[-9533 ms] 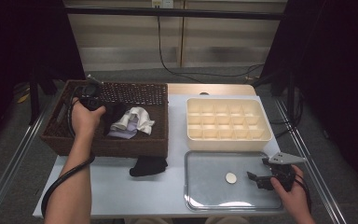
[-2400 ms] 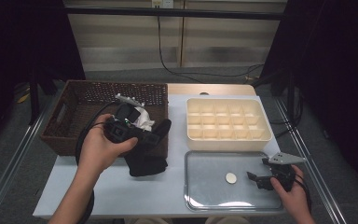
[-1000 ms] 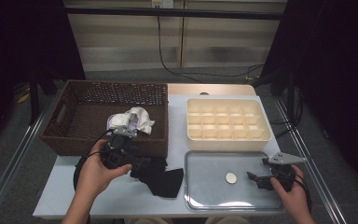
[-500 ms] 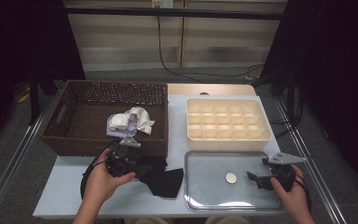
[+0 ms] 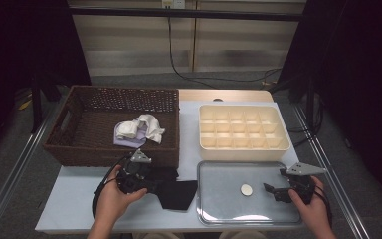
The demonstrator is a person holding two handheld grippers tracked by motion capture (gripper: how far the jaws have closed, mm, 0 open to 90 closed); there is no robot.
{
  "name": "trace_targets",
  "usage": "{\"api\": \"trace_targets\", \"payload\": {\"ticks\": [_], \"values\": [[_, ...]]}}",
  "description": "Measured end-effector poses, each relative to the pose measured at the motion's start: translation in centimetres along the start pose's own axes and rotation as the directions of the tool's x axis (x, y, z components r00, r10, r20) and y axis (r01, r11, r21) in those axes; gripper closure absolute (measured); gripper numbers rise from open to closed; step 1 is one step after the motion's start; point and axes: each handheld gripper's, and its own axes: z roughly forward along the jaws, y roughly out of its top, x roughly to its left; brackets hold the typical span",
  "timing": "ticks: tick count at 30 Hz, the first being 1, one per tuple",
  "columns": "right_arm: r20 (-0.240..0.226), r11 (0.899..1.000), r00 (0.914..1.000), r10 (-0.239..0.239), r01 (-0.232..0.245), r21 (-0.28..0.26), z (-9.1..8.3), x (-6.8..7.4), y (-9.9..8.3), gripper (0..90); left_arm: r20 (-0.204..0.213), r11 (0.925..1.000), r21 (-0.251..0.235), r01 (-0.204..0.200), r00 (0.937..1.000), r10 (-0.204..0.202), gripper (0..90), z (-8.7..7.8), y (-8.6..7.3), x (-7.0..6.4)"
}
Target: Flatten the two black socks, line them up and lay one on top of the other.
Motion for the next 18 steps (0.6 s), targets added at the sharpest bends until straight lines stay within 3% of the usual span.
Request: {"api": "trace_targets", "payload": {"ticks": [18], "values": [[-0.001,1.0,1.0,0.001,-0.001,0.0,0.0,0.0,0.0,14.0,0.003,0.9997,-0.025,-0.003,1.0,0.003,32.6,1.1,-0.8,-0.3]]}}
